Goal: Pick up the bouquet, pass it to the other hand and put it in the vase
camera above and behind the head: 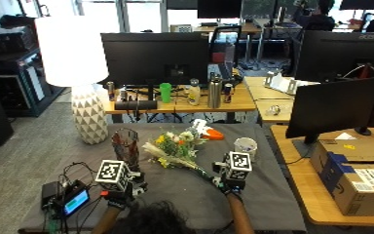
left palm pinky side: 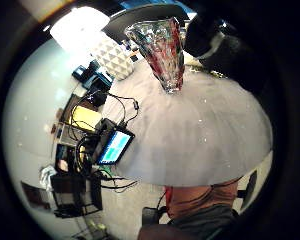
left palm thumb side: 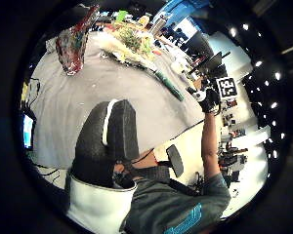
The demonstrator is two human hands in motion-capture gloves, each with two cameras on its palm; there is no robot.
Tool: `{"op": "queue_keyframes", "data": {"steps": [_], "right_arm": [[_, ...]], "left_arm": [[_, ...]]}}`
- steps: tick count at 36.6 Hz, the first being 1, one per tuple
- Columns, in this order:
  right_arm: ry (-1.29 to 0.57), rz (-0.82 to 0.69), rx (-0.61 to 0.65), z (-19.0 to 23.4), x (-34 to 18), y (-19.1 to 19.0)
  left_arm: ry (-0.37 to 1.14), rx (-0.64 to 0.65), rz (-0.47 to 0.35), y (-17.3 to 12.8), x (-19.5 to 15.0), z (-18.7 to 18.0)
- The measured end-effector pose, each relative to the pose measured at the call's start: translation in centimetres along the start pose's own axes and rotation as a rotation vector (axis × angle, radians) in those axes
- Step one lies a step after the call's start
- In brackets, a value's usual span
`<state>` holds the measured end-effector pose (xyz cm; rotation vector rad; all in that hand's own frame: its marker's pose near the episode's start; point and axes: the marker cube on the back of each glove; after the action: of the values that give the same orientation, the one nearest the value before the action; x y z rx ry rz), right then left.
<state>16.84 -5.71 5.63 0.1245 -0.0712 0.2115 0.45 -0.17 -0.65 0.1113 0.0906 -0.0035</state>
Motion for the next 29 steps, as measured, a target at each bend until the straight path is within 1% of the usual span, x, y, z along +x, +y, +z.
{"op": "queue_keyframes", "data": {"steps": [3, 5, 9, 12, 14, 16, 19, 24, 27, 29], "right_arm": [[-0.039, 0.026, -0.018, 2.3, 1.4, -1.3], [-0.054, 0.039, -0.052, 3.6, 2.1, -1.8], [-0.08, 0.058, -0.164, 3.3, 1.8, 0.0], [-0.08, 0.077, -0.193, 5.2, 2.4, -0.9], [-0.077, 0.1, -0.212, 4.5, 1.9, 0.0], [-0.079, 0.132, -0.272, 3.1, 1.1, 1.7], [-0.12, 0.15, -0.361, 3.7, 0.5, 2.3], [-0.228, 0.111, -0.372, 4.4, -0.6, 2.0], [-0.183, 0.117, -0.369, 4.2, -1.0, 2.0], [-0.116, 0.124, -0.332, 4.5, -0.9, 1.5]], "left_arm": [[0.006, 0.002, -0.001, -0.2, 0.3, 0.2], [0.014, 0.008, 0.002, -0.5, 0.5, 0.4], [0.01, -0.01, 0.0, -0.7, 0.9, 0.8], [0.011, -0.022, 0.007, -0.9, 1.1, 1.3], [0.015, -0.02, 0.018, -1.1, 1.2, 1.6], [0.012, -0.024, 0.024, -1.3, 1.3, 1.9], [0.017, -0.026, 0.029, -1.8, 1.5, 2.5], [0.009, -0.036, 0.032, -1.8, 2.0, 2.4], [0.012, -0.043, 0.031, -1.6, 2.4, 2.2], [0.02, -0.042, 0.034, -1.6, 2.6, 2.1]]}}
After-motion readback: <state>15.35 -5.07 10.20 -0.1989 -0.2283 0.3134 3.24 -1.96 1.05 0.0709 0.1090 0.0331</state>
